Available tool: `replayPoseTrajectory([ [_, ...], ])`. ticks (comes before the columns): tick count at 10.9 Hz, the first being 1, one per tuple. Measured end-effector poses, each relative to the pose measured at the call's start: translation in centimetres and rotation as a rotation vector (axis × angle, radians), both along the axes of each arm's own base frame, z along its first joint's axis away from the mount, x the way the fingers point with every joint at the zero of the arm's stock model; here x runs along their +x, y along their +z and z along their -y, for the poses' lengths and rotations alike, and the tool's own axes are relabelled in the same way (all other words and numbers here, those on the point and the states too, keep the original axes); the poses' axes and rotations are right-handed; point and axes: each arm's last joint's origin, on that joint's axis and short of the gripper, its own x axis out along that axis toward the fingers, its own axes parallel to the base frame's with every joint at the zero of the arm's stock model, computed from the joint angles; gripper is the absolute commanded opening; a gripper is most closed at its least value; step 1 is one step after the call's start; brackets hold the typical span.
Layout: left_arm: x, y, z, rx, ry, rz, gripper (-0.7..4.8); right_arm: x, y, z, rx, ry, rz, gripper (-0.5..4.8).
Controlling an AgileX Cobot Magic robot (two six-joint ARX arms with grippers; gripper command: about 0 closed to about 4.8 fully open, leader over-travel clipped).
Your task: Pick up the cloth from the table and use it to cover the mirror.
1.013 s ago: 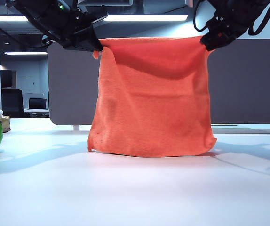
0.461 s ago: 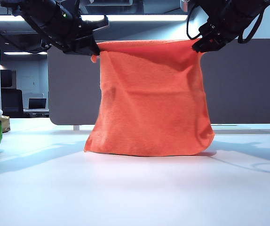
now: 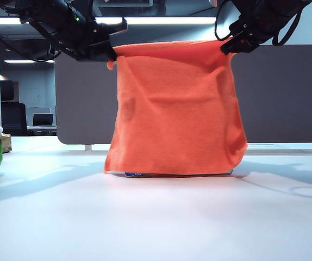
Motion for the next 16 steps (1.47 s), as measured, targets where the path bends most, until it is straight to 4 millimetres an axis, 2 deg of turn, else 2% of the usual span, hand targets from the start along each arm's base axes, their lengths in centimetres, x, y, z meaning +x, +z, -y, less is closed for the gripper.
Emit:
replayPoseTrajectory([
  [2, 0.0, 0.2, 0.0, -0.004, 0.002, 0.011, -0.06, 0.1, -0.1, 0.0, 0.001, -0.002, 0.002, -0.02],
  [4, 0.9, 1.0, 0.4, 0.003, 0.006, 0.025, -0.06, 0.8, -0.2, 0.1, -0.001, -0.011, -0.001, -0.02],
  [7, 1.6, 0.8, 0.6, 0.018, 0.012, -0.010, -0.06, 1.1, 0.2, 0.0, 0.002, -0.015, 0.010, -0.02],
  [9, 1.7, 0.3, 0.6, 0.033, 0.014, -0.044, -0.06, 2.3, 0.5, -0.3, 0.003, -0.025, 0.018, -0.02],
  [12, 1.6, 0.0, 0.6, 0.043, 0.013, -0.068, -0.06, 3.4, -1.2, -0.3, -0.012, -0.045, -0.027, -0.02],
  [16, 1.6, -0.4, 0.6, 0.067, 0.010, -0.100, -0.06, 3.5, -1.2, -0.1, -0.013, -0.053, -0.028, 0.00],
])
